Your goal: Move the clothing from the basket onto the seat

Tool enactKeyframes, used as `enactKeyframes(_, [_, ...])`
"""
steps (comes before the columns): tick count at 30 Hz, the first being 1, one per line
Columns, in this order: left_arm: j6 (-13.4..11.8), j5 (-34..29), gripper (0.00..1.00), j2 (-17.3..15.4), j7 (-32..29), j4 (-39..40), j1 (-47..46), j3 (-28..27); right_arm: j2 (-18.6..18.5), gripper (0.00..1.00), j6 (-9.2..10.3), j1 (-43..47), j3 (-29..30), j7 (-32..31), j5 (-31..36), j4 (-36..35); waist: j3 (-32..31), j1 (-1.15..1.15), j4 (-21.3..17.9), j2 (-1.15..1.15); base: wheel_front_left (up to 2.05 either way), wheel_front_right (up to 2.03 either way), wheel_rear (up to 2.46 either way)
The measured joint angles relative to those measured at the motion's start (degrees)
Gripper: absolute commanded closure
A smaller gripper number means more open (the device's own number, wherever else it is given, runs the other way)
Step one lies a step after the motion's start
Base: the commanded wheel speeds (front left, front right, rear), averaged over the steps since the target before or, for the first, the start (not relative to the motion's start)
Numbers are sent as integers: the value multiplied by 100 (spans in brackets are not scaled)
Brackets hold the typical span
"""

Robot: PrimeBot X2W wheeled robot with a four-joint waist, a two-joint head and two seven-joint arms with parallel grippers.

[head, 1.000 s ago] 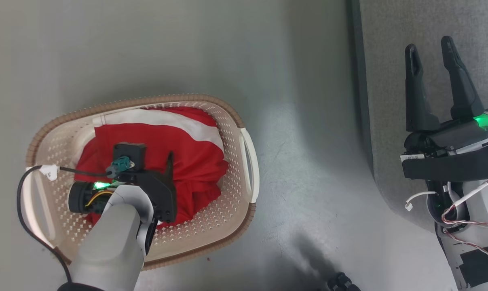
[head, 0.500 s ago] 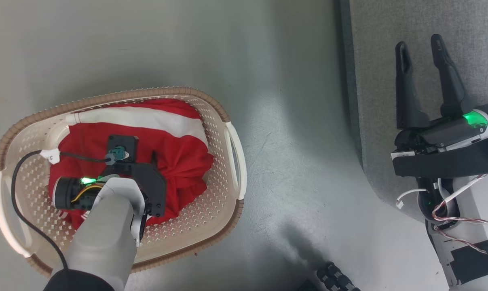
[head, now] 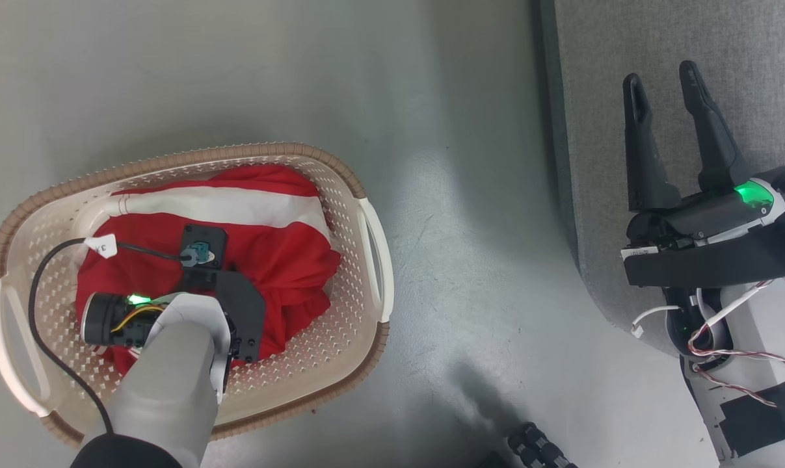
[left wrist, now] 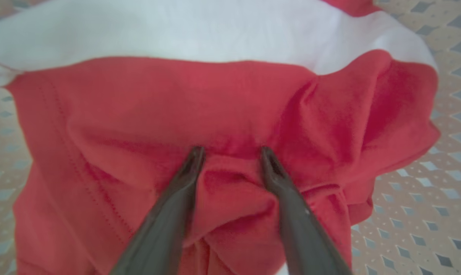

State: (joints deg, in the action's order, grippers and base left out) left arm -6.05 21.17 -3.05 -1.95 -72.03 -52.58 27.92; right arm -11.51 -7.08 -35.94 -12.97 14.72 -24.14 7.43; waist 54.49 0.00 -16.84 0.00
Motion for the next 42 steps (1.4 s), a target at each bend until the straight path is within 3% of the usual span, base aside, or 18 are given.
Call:
enactKeyframes(11, [86, 93, 100, 18, 77, 2, -1, -80, -30, 0, 1, -41, -12, 0, -2, 123, -157, 0, 57, 0, 0, 0, 0])
enactKeyframes(30, [913, 516, 100, 67, 988, 90, 531, -258, -170, 0, 1, 117, 25, -1, -63, 637, -1252, -1, 253, 0, 0, 0, 0])
enactKeyframes(42, [1210, 834, 100, 83, 1372, 543, 1057, -75, -164, 0, 1, 430, 30, -1, -216, 934, -2209, -2, 491, 0, 0, 0, 0])
